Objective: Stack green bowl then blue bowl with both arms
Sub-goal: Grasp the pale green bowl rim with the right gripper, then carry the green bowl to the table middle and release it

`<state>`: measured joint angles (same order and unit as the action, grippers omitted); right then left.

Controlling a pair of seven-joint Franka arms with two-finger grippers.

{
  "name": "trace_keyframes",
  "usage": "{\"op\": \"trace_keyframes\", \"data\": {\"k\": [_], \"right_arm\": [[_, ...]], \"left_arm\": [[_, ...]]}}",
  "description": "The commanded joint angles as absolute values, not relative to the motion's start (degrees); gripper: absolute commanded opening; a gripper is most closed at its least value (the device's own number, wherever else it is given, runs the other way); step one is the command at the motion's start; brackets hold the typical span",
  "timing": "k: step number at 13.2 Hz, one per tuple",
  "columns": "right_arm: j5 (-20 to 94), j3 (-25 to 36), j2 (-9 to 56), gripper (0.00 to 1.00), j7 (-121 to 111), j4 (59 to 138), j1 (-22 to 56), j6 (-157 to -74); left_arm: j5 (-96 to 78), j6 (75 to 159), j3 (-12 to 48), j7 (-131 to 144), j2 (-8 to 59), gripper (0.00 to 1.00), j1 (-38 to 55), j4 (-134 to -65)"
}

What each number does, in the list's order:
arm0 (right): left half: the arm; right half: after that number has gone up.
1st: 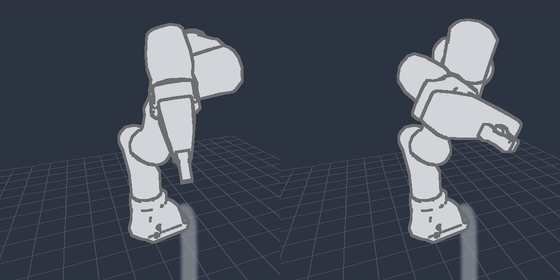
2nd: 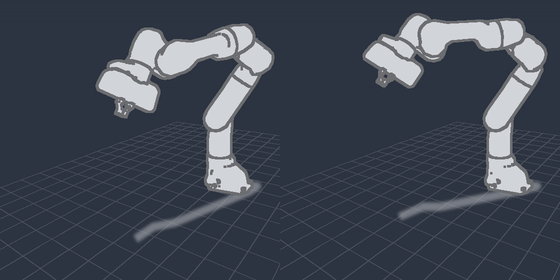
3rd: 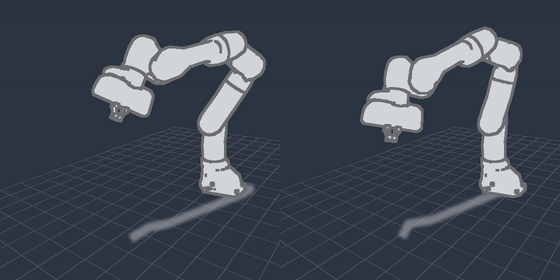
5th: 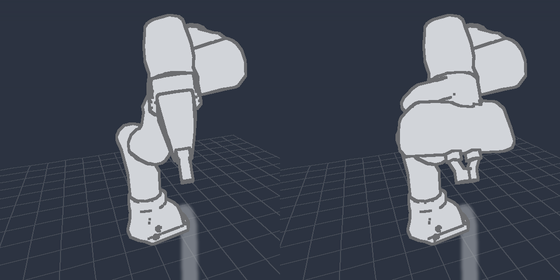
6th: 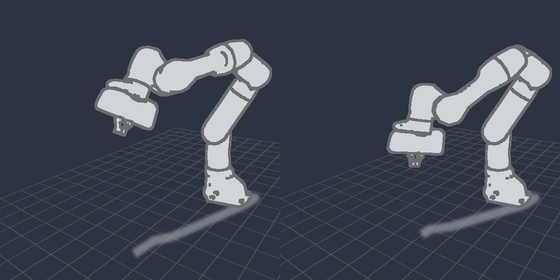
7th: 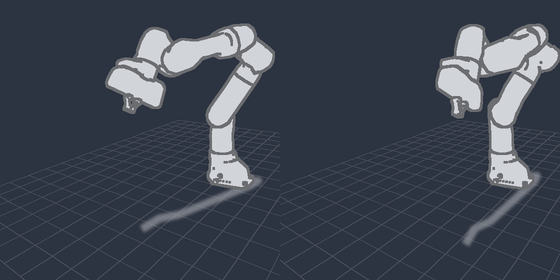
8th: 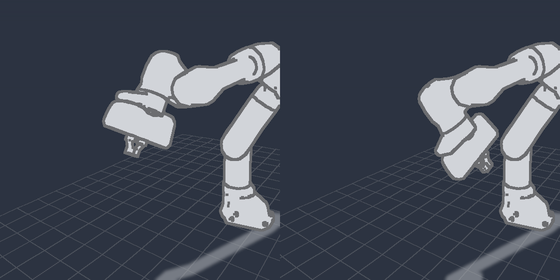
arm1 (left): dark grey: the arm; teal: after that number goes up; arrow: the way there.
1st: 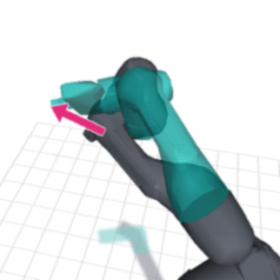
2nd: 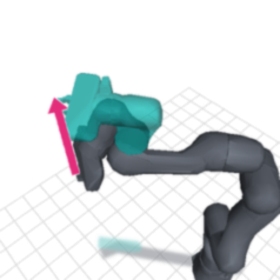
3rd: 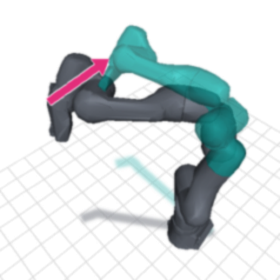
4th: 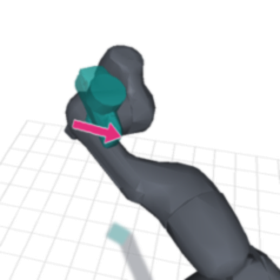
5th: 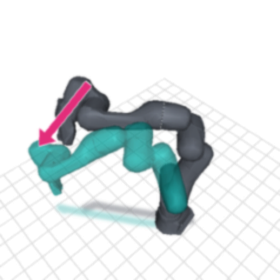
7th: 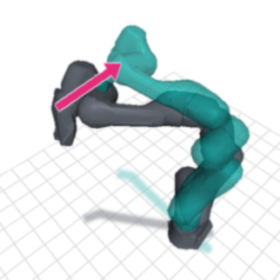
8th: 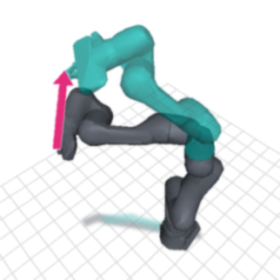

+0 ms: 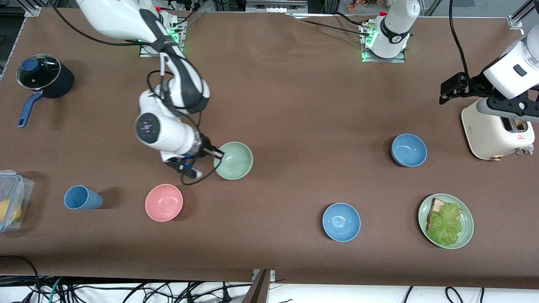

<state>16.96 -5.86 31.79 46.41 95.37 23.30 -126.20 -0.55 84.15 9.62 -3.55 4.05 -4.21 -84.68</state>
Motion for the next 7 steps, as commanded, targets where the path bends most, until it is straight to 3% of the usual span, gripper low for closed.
{"op": "trace_keyframes", "data": {"k": [1,7], "right_arm": [[17.6,-5.3,34.4,0.0,52.2,91.3,28.2,-126.2],[17.2,-5.3,37.2,0.0,53.8,90.5,34.7,-128.2]], "left_arm": [[-0.4,83.7,9.8,-2.9,4.0,1.0,-4.1,-83.7],[-0.4,83.8,9.9,-2.9,4.0,1.0,-3.9,-83.6]]}}
